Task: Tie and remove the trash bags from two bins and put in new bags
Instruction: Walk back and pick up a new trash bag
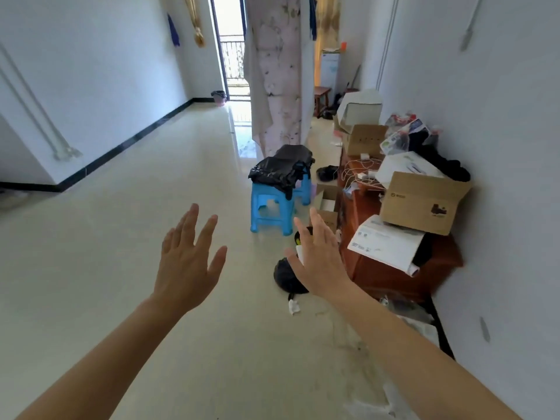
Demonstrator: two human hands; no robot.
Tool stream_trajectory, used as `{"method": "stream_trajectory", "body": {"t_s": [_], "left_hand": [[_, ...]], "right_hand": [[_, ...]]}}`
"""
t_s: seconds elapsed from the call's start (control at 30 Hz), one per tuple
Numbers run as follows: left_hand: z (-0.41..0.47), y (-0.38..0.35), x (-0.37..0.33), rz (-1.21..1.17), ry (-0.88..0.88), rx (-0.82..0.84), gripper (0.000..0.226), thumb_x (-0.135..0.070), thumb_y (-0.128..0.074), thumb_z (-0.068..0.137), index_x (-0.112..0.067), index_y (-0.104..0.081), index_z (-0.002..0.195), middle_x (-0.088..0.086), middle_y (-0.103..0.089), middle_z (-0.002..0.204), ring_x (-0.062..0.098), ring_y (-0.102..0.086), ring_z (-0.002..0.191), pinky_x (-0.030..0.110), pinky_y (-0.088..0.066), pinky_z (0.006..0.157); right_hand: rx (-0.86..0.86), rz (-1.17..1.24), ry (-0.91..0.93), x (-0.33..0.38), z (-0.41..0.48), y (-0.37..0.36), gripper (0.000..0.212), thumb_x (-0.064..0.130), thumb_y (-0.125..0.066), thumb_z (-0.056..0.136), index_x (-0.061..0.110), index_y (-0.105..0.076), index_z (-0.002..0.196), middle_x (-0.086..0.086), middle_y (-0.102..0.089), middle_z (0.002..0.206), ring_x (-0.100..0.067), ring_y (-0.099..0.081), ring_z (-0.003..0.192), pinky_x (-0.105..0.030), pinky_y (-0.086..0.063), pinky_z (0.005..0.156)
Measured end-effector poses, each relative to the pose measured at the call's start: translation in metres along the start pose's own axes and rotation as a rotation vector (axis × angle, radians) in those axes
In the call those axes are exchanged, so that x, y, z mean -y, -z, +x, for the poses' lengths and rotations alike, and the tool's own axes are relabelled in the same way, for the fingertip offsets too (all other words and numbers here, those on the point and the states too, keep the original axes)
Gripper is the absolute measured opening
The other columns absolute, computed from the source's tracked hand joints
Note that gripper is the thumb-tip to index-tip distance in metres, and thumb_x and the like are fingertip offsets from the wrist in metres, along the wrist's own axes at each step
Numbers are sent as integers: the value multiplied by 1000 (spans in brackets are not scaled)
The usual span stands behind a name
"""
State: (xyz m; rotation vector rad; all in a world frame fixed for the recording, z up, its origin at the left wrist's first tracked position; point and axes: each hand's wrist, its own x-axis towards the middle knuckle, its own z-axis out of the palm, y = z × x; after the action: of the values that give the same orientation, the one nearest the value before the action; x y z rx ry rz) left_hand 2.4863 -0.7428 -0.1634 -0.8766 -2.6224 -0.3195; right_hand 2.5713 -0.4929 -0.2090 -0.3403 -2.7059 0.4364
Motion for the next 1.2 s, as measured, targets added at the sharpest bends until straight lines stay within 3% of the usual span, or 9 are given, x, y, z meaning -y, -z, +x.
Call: {"method": "stream_trajectory", "body": {"t_s": [0.17,0.4,0.7,0.93,1.2], "left_hand": [[52,-45,78,17,111,-4,65,-51,-30,95,-15,-36,149,17,-16,162,39,-27,144,59,-31,110],[199,-139,187,8,122,50,65,-48,-33,94,-9,-45,144,22,-26,157,42,-30,141,61,-35,104],[449,-209,256,-1,-30,159,64,-50,-30,94,-13,-43,145,19,-28,157,37,-32,142,57,-37,106],[610,-325,284,4,-142,262,63,-51,-30,94,-16,-42,146,17,-29,158,36,-33,142,56,-39,105],[806,-430,321,75,-216,415,65,-52,-27,94,-15,-47,144,18,-37,154,37,-41,139,56,-41,104]], "right_hand": [[103,-24,135,18,108,-71,70,47,-48,97,20,-21,156,-11,7,165,-30,-6,151,-47,-12,123],[245,-120,117,8,284,-168,68,45,-46,99,20,-19,156,-12,8,164,-29,6,153,-47,-6,124],[183,-79,-148,-41,496,-197,64,44,-49,99,22,-25,154,-11,1,166,-28,3,153,-46,-7,122],[185,-85,-302,-117,623,-269,64,45,-49,97,22,-30,153,-13,-6,165,-29,-1,153,-45,-9,122],[326,-59,-430,-182,818,-335,63,43,-49,99,19,-30,153,-14,-12,165,-30,-5,153,-45,-15,124]]}}
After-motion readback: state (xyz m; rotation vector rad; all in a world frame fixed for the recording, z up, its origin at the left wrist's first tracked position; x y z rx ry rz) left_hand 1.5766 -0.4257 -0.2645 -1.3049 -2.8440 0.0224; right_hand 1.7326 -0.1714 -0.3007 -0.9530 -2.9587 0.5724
